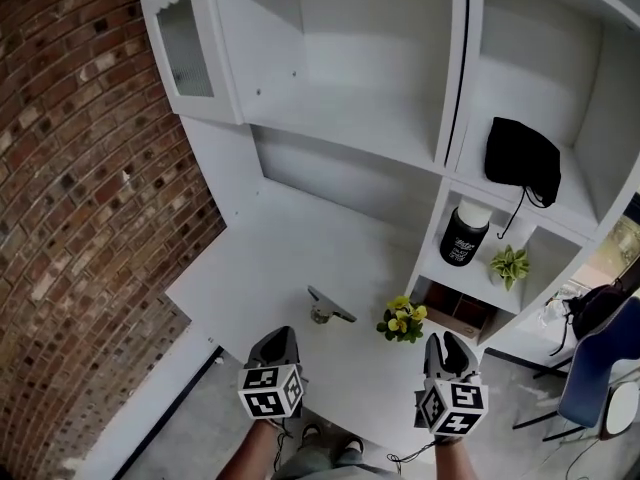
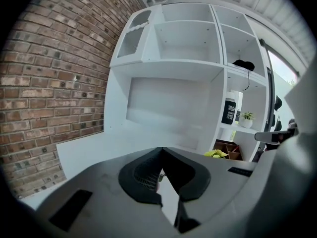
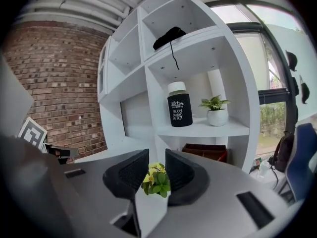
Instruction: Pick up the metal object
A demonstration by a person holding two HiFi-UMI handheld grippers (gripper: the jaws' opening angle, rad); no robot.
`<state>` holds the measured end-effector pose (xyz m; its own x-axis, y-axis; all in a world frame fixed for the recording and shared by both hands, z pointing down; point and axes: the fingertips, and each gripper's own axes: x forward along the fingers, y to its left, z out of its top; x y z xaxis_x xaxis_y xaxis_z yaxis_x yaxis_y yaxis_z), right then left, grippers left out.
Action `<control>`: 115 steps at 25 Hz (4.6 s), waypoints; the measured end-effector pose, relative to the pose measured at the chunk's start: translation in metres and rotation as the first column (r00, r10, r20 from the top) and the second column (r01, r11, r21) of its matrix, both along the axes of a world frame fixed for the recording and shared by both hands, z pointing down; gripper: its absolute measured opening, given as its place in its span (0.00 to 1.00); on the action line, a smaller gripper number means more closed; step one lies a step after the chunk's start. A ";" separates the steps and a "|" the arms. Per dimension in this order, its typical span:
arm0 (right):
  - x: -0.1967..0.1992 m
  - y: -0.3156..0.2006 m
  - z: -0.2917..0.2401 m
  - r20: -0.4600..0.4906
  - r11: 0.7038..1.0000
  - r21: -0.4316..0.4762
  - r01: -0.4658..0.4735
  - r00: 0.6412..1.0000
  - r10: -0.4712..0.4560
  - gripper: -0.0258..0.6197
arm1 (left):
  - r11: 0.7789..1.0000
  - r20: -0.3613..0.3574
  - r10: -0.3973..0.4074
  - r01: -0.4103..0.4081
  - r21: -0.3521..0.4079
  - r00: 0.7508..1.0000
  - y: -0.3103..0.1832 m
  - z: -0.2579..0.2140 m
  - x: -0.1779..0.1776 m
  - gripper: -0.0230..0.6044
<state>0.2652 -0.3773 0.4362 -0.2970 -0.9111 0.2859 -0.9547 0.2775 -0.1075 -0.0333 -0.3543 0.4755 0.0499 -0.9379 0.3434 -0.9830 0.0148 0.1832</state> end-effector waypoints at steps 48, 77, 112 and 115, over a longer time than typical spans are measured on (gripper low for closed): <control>-0.256 -0.065 0.084 -0.221 0.894 -0.198 0.402 0.870 -0.440 0.21 | 0.938 -0.098 -0.333 0.320 -0.132 0.938 0.039 0.085 -0.204 0.05; -0.281 -0.090 0.205 -0.670 0.815 -0.394 0.425 0.474 -0.571 0.20 | 0.839 -0.189 -0.515 0.446 -0.311 0.836 0.101 0.209 -0.249 0.05; -0.273 -0.113 0.208 -0.813 0.882 -0.367 0.295 0.360 -0.458 0.06 | 0.812 -0.169 -0.553 0.482 -0.329 0.816 0.129 0.216 -0.282 0.05; -0.270 -0.113 0.206 -0.814 0.881 -0.369 0.295 0.355 -0.460 0.06 | 0.817 -0.166 -0.547 0.479 -0.322 0.820 0.127 0.211 -0.281 0.05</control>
